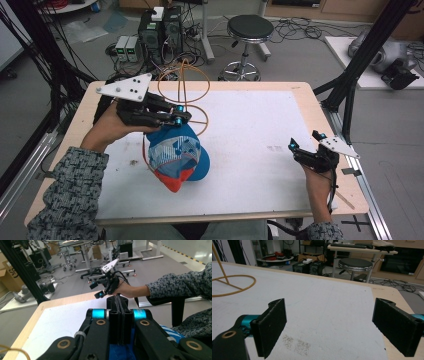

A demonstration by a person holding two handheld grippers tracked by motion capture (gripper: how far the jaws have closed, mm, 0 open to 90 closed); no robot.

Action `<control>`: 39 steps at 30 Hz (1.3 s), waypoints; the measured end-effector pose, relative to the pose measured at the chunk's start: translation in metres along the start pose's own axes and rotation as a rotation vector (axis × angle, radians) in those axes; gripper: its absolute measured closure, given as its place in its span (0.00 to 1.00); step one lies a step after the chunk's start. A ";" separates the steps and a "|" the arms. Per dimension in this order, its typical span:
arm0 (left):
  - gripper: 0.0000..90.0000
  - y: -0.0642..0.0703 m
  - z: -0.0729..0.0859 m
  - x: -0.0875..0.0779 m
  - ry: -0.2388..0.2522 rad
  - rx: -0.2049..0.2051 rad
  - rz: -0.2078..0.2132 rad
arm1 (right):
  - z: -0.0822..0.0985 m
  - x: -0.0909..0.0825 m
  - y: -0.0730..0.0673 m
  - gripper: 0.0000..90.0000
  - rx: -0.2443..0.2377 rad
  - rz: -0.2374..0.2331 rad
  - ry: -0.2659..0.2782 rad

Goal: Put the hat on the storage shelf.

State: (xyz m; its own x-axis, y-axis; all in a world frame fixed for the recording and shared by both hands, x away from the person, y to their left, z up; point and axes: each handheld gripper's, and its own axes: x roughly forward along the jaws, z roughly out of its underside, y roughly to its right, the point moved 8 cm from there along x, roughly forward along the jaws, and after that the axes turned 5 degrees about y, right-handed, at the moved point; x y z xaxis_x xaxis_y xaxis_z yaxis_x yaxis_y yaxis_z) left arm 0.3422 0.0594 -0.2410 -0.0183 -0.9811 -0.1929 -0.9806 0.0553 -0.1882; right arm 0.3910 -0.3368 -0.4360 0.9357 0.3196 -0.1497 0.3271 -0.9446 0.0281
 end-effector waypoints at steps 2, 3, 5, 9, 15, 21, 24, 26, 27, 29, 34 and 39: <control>0.98 -0.002 -0.006 0.004 0.002 0.006 0.007 | 0.000 -0.001 0.000 0.13 0.005 0.001 -0.001; 0.98 -0.004 -0.008 0.006 0.001 0.009 0.011 | 0.000 -0.001 0.000 0.13 0.006 -0.001 -0.001; 0.98 -0.006 -0.013 0.009 0.001 0.013 0.011 | 0.000 -0.001 0.000 0.13 0.006 -0.002 -0.001; 0.98 -0.012 -0.024 0.013 0.022 0.020 0.017 | 0.000 -0.001 0.000 0.13 0.007 -0.001 -0.002; 0.98 -0.023 -0.039 0.017 0.030 0.031 0.022 | 0.001 0.000 0.001 0.13 0.003 -0.005 -0.002; 0.98 -0.033 -0.056 0.019 0.039 0.051 0.024 | 0.002 -0.001 0.000 0.13 0.001 -0.011 -0.013; 0.98 -0.038 -0.064 0.021 0.042 0.060 0.026 | 0.002 -0.002 0.000 0.13 0.000 -0.016 -0.015; 0.98 -0.040 -0.069 0.023 0.043 0.066 0.032 | 0.002 -0.003 -0.001 0.13 -0.006 -0.018 -0.015; 0.98 -0.043 -0.071 0.024 0.040 0.069 0.031 | 0.002 -0.003 -0.001 0.13 -0.009 -0.018 -0.014; 0.98 -0.046 -0.074 0.026 0.038 0.070 0.032 | 0.002 -0.003 -0.001 0.13 -0.013 -0.019 -0.016; 0.98 -0.056 -0.079 0.029 0.050 0.072 0.035 | 0.003 -0.006 -0.001 0.13 -0.006 -0.020 -0.020; 0.98 -0.068 -0.081 0.031 0.067 0.067 0.024 | 0.004 -0.006 -0.004 0.13 -0.009 -0.031 -0.028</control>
State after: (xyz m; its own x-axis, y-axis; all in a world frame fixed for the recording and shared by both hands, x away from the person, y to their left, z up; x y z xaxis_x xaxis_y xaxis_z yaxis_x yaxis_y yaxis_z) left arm 0.3924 0.0100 -0.1567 -0.0574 -0.9894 -0.1334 -0.9644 0.0895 -0.2486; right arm 0.3837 -0.3357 -0.4391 0.9210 0.3465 -0.1780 0.3573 -0.9335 0.0314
